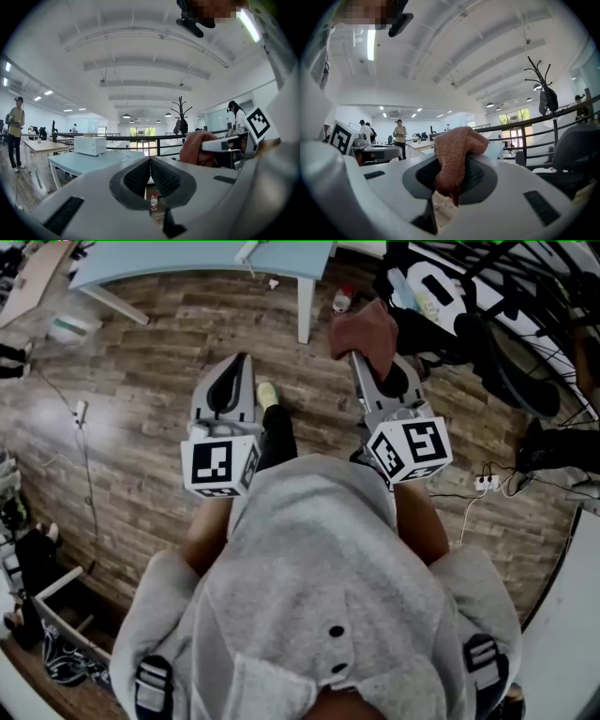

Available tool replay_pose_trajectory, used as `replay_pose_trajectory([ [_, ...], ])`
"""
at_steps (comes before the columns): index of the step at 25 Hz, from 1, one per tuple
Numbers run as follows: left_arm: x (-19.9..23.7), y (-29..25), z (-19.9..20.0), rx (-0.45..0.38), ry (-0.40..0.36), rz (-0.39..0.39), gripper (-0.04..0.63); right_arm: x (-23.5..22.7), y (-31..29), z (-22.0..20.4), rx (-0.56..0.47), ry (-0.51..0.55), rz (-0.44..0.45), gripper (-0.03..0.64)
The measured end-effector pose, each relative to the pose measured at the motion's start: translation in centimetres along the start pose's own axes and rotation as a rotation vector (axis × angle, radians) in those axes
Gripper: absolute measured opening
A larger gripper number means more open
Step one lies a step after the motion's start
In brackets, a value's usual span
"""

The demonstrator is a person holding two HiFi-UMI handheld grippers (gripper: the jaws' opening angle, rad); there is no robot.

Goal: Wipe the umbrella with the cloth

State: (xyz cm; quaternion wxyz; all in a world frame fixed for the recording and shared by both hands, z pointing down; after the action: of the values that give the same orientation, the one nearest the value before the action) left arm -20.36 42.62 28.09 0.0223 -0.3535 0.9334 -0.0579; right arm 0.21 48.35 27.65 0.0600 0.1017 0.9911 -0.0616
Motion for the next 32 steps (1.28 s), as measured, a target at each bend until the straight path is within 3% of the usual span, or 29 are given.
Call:
replay_pose_trajectory([
  [19, 10.7, -14.5, 0.0, 0.083, 0.043, -0.028, 0.017, -3.4, -17.3, 0.2, 0.099, -0.035, 0.022, 0.078],
  [32, 17.8, -21.9, 0.6, 0.124, 0.079, -0.065, 0.017, -5.0, -26.5, 1.9, 0.145, -0.028, -0.025, 0.078],
])
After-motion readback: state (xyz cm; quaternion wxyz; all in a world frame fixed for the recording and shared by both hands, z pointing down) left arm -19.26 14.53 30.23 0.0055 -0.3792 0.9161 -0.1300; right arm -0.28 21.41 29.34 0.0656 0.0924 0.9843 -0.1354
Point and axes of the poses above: the fingertips, and each gripper's own axes: y backward along the fingers, x to its left, z out of its top, the point moved 5 cm from there along y, backward along the fingers, and after that the axes turned 1 degree about x, right-handed, at the moved point
